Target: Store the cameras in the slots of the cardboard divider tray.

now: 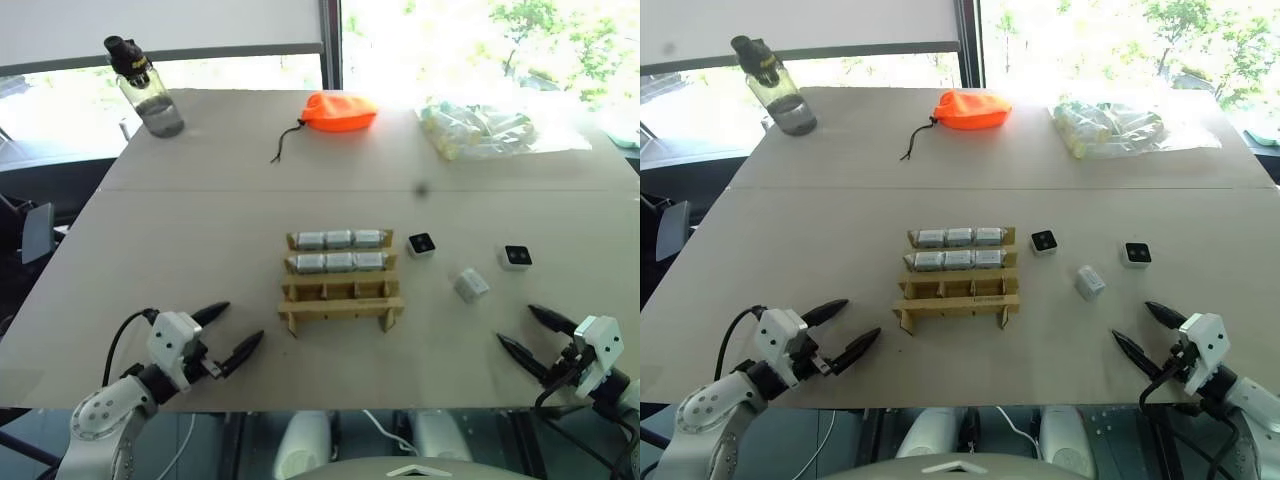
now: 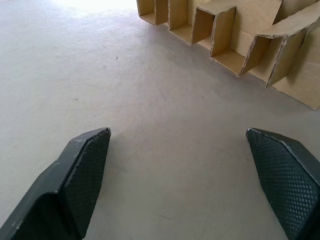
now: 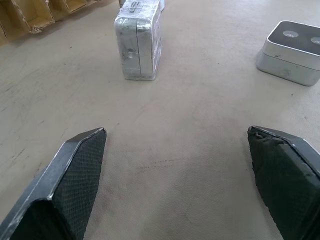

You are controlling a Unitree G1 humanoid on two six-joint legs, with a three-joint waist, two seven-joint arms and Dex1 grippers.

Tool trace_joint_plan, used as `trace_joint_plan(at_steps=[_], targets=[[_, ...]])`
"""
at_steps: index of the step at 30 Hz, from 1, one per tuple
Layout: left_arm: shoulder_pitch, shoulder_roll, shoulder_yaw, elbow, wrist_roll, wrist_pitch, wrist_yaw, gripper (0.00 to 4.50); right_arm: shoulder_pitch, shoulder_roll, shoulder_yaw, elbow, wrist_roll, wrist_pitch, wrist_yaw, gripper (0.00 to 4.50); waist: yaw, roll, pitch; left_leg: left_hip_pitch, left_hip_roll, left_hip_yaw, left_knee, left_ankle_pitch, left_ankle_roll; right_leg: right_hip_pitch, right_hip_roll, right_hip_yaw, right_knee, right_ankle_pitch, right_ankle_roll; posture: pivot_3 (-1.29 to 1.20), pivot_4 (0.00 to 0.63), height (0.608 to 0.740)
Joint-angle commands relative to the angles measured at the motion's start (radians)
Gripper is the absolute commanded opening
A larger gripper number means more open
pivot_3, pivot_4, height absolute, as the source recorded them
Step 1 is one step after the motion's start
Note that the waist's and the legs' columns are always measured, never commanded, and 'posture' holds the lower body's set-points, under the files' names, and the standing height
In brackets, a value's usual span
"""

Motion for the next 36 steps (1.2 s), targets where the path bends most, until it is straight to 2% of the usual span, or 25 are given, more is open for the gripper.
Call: trace_joint_plan(at_steps=[1,31,36], targets=[[-0.003,0.011,0.009,-0.02,0.004,-0.006,-0.002,4.5,-0.007,-0.009,-0.031,-0.009,0.015,-0.019,0.007,4.47,0.0,0.0,0.0,0.0,0.0,0.0,0.0,0.0,0.0,0.0,0.0,0.0,0.0,0.0,0.0,0.0,0.15,0.74],[-0.02,0.008,0.01,0.003,0.017,-0.014,-0.024,4.5,-0.029,-0.009,-0.018,0.007,0.011,-0.011,0.009,4.47,0.0,-0.001,0.0,0.0,0.0,0.0,0.0,0.0,0.0,0.0,0.0,0.0,0.0,0.001,-0.001,0.0,0.15,0.74],[-0.006,0.032,0.01,-0.002,0.007,0.023,-0.046,4.5,-0.033,-0.009,-0.01,-0.002,0.009,-0.006,0.007,4.47,0.0,-0.001,0.0,0.0,0.0,0.0,0.0,0.0,0.0,0.0,0.0,0.0,0.0,0.0,-0.001,0.0,0.15,0.74]])
